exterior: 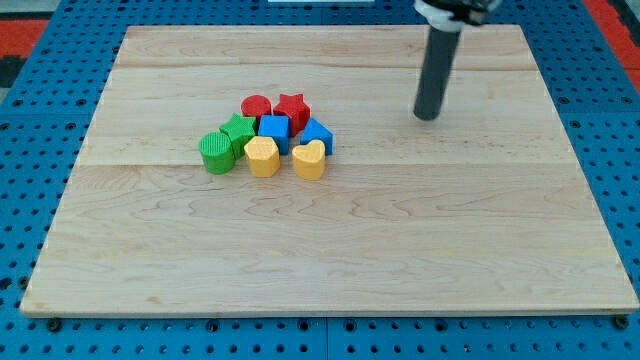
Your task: Point your arm at the red circle
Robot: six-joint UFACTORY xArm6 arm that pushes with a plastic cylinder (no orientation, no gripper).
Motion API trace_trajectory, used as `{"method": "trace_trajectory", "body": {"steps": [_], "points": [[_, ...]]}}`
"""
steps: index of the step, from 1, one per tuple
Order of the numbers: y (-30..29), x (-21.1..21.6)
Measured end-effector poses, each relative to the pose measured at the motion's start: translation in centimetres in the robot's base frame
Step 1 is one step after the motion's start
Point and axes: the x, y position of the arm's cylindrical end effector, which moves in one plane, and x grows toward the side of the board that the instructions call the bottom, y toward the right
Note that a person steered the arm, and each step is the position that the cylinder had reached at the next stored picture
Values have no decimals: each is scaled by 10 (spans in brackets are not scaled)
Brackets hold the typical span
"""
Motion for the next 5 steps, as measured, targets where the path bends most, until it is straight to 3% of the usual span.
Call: {"method": "trace_trajectory", "body": {"steps": [1,2,5], "points": [[9,32],[8,33],[-14,-46]]}}
